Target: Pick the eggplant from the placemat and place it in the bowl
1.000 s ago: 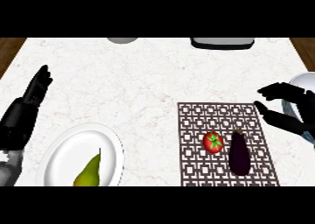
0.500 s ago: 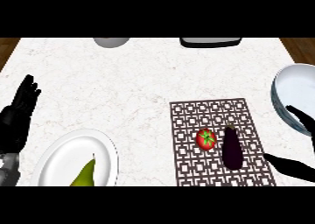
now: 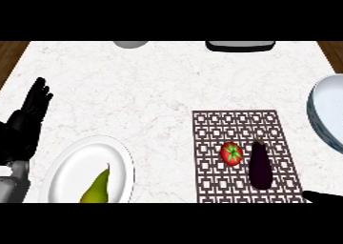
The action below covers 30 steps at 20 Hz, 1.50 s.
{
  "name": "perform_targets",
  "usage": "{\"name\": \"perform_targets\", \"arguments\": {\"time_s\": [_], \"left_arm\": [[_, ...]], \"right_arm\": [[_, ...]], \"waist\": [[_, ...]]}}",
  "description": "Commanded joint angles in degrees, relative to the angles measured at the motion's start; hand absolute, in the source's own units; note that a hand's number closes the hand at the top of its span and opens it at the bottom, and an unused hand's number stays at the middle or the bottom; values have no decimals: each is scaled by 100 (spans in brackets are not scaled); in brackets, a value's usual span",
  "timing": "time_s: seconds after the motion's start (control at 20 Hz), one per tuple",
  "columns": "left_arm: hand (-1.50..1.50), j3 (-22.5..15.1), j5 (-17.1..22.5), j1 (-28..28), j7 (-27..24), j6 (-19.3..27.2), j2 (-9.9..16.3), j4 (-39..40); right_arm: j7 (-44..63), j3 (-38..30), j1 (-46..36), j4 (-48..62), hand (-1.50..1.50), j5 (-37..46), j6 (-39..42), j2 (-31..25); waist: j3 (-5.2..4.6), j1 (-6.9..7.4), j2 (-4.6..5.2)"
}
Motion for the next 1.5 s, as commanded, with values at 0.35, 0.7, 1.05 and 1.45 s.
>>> {"name": "perform_targets", "arguments": {"time_s": [0.35,0.7,1.05,1.45], "left_arm": [[0,-43,-105,41,18,-158,-114,-188],[0,199,-20,-344,267,-330,-37,19],[0,88,-167,-15,127,-294,-182,-272],[0,131,-387,-201,83,-240,-387,55]], "right_arm": [[1489,166,-2006,987,-150,-1661,2450,-517],[1466,890,-2841,2279,-150,-1989,3024,103],[1962,1301,-3496,3234,-150,-2663,3649,423],[1876,1758,-3651,3673,-150,-2468,3920,651]], "waist": [[-1,312,55],[8,221,43],[3,305,35],[7,140,22]]}}
